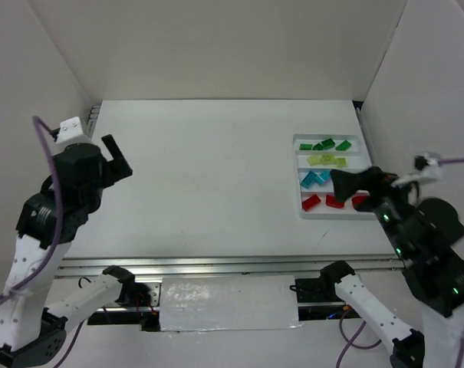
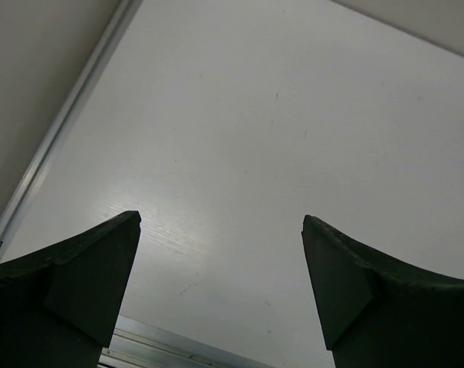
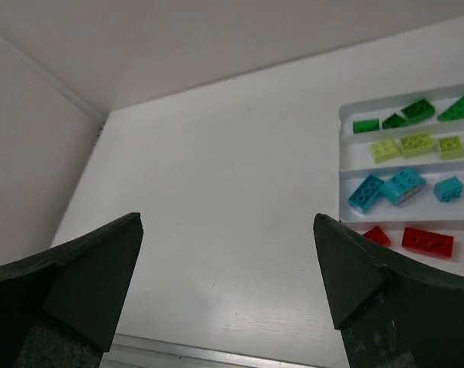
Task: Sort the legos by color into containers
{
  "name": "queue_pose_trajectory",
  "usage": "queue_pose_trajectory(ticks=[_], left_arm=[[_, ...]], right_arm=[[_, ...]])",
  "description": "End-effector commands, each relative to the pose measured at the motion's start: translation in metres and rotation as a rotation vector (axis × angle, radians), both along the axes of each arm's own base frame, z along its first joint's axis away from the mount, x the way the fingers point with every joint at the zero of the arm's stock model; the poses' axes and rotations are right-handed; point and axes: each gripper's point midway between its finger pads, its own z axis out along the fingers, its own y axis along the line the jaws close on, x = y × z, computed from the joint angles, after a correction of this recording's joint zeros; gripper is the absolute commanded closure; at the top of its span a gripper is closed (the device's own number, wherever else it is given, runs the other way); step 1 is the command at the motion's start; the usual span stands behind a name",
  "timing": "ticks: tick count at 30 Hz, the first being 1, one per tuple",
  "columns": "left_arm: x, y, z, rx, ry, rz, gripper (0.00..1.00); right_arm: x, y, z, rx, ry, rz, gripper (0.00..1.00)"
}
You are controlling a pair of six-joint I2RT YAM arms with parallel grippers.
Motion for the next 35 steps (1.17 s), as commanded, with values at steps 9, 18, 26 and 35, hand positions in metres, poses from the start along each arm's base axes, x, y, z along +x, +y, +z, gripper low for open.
queue_pose_trajectory(ticks=[9,18,26,35], left_arm=[[-0.099,0.058,0.063,0.030,-0.172,0.080,0.00],[-0.129,0.071,0.048,0.026,-0.221,0.079,0.00],[-0.127,0.070,0.049,0.005,-0.278,0.080,0.01],[-0.124,0.059,0.032,-0.024,-0.280,0.029,0.00]], right_arm=[[-0.139,-0.073,0.036,-0.036,-0.188,-0.020,0.00],[-0.182,-0.078,0.043,0.011,-0.297,0.055,0.00],[-0.179,-0.083,0.050,0.014,-0.310,0.043,0.00],[-0.175,-0.080,0.037,0.029,-0.282,0.052,0.00]])
